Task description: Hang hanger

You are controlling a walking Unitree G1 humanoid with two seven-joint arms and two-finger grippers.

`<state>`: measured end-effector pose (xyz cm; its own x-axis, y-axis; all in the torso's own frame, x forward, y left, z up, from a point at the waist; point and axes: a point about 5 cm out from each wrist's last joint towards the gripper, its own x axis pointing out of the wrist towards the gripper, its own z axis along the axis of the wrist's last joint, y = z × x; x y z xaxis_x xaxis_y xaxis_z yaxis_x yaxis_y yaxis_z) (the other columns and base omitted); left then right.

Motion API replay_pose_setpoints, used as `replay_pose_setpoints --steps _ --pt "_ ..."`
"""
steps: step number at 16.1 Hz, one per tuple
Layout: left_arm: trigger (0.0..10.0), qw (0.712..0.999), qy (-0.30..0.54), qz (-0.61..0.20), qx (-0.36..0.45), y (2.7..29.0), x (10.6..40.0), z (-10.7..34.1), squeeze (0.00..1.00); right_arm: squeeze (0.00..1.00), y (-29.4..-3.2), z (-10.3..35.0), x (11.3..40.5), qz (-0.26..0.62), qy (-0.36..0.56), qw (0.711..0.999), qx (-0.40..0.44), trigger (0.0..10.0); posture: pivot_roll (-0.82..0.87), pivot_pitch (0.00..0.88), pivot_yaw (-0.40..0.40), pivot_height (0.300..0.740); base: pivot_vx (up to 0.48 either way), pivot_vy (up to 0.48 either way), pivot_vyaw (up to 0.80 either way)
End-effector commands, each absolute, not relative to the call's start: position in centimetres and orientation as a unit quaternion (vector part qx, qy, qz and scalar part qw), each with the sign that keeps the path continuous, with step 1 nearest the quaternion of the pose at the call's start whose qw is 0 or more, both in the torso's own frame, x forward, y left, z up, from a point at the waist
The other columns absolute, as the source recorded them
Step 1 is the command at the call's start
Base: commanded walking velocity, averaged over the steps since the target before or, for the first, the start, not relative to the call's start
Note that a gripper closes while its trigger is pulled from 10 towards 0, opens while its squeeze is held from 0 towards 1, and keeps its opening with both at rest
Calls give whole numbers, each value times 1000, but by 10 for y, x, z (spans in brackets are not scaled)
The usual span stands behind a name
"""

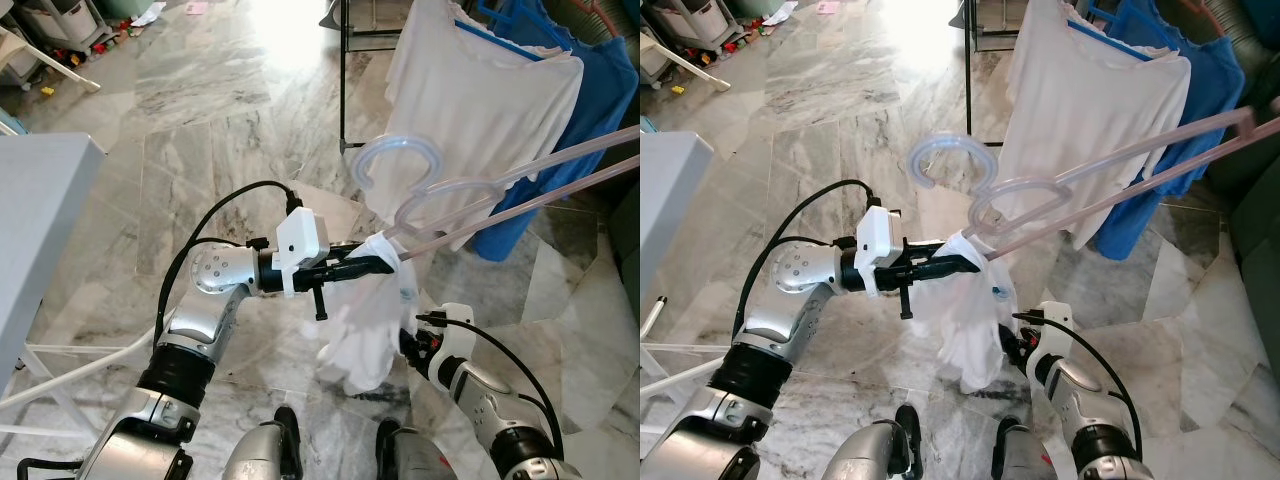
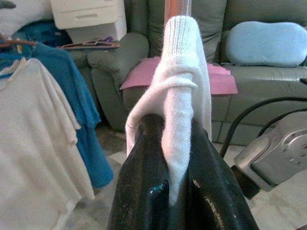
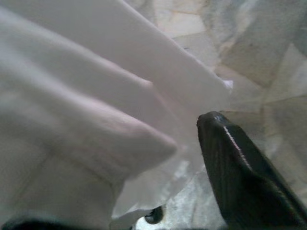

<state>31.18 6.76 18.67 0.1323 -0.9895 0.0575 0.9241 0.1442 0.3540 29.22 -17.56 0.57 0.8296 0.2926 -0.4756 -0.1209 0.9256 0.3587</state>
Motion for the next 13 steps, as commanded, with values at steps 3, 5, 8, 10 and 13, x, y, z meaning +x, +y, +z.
replay_pose_setpoints --steps 3,5,8,10,13 --pt "0 737 -153 -649 114 70 307 194 0 0 -189 1 289 60 275 948 150 0 -103 244 87 740 0 0 0" --pt "0 741 -148 -646 112 72 307 194 0 0 -207 5 292 11 260 955 144 0 -104 245 85 740 0 0 0" --pt "0 745 -141 -641 117 75 308 192 0 0 -219 8 293 -15 246 958 144 0 -109 241 88 740 0 0 0" --pt "0 747 -136 -638 127 77 311 189 0 0 -229 10 291 -36 238 960 145 0 -111 237 90 740 0 0 0" --pt "0 751 -128 -635 131 80 313 185 0 0 -242 13 290 -60 225 961 147 0 -118 234 93 740 0 0 0"
